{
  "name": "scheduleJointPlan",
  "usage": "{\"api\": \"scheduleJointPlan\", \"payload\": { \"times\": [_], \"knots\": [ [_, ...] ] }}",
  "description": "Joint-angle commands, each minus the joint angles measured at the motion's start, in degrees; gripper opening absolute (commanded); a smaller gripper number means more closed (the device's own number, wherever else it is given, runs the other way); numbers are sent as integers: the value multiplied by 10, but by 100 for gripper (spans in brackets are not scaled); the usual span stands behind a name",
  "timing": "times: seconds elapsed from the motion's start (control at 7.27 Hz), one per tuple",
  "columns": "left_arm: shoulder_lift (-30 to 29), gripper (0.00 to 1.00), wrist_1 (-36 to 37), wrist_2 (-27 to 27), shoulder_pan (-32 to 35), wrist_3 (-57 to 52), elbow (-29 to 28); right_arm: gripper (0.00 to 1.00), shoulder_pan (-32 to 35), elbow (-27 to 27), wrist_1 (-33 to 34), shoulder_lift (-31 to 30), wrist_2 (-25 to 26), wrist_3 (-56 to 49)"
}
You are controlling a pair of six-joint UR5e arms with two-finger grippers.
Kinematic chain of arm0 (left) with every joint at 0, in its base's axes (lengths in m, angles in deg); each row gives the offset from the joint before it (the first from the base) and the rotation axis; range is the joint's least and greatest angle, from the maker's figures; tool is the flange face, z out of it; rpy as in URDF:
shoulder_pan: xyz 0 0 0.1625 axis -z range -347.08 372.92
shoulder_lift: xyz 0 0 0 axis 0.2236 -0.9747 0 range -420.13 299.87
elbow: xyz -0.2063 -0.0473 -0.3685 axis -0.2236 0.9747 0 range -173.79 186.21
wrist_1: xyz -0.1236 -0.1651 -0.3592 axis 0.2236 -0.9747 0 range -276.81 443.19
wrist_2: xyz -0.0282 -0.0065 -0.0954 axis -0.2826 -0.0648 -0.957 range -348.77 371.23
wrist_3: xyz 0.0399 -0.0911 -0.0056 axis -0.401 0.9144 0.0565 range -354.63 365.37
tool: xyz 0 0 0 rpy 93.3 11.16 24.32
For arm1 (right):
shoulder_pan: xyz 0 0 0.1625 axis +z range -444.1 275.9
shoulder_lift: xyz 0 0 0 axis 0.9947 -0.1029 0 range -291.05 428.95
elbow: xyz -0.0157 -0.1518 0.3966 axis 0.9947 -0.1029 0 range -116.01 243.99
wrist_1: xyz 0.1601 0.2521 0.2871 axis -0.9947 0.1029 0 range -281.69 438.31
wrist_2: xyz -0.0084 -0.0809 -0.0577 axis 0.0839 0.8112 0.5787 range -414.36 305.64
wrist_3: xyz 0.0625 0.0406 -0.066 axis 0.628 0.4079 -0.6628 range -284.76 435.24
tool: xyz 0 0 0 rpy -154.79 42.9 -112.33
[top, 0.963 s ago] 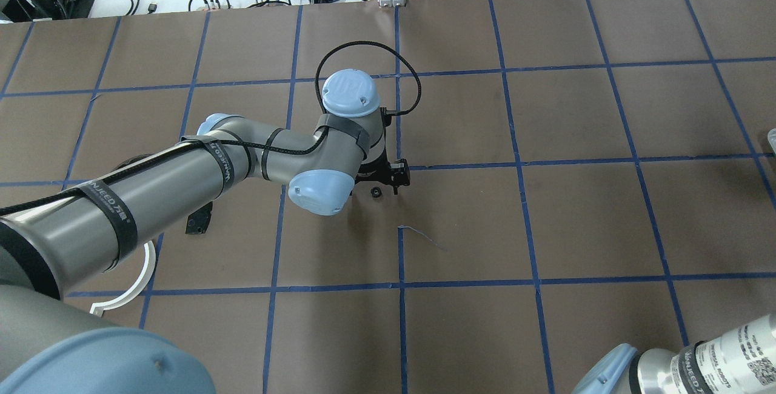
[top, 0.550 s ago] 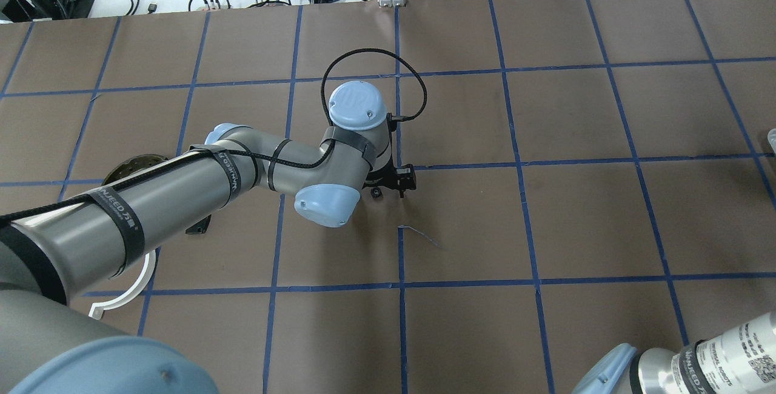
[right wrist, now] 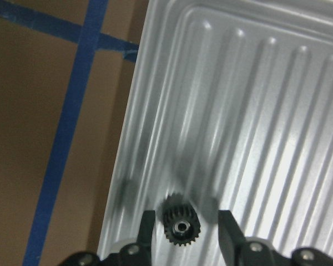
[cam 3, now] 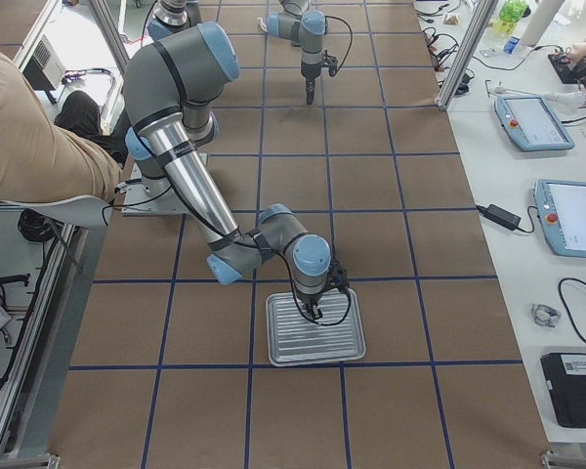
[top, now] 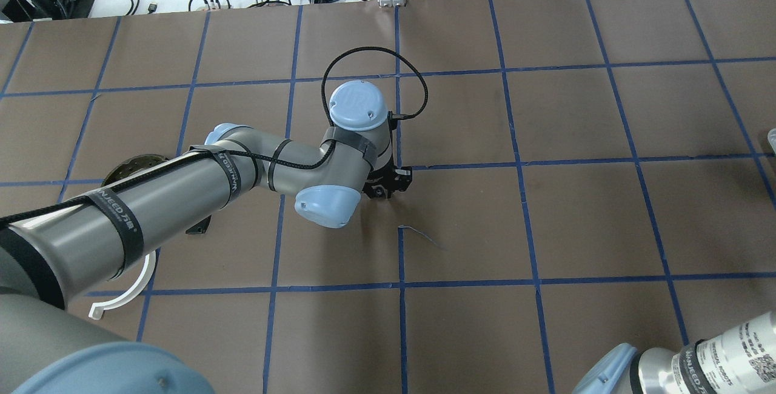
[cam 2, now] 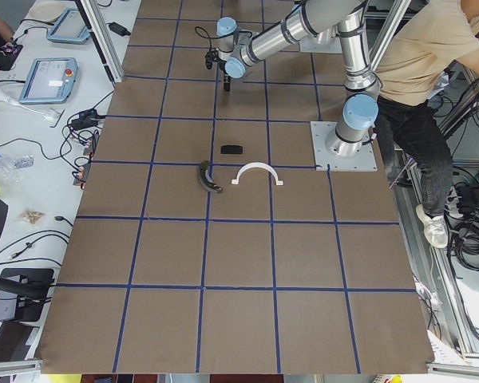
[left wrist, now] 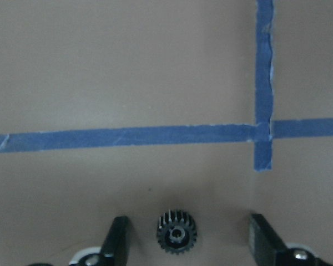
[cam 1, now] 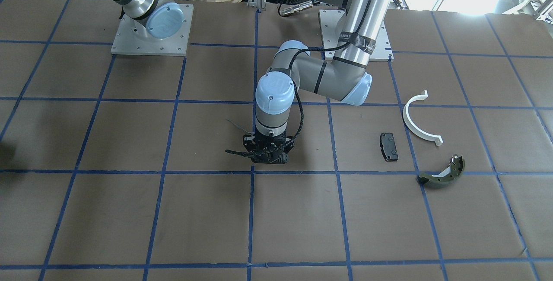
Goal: Place bearing gear from tray to pile
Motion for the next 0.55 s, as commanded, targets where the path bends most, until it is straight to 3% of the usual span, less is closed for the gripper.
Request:
{"api": "scheduleJointPlan", "payload": {
  "times": [0.0, 0.14, 0.41],
  "knots": [
    [7, 0, 0, 0, 0, -1, -1, 42, 0, 0, -1, 2, 2, 0],
    [11, 0, -1, 0, -3, -4, -4, 29, 0, -1, -1, 2, 9, 0],
    [41, 0, -35, 1, -36, -21, -19, 20, 0, 2, -2, 0, 9, 2]
  ]
}}
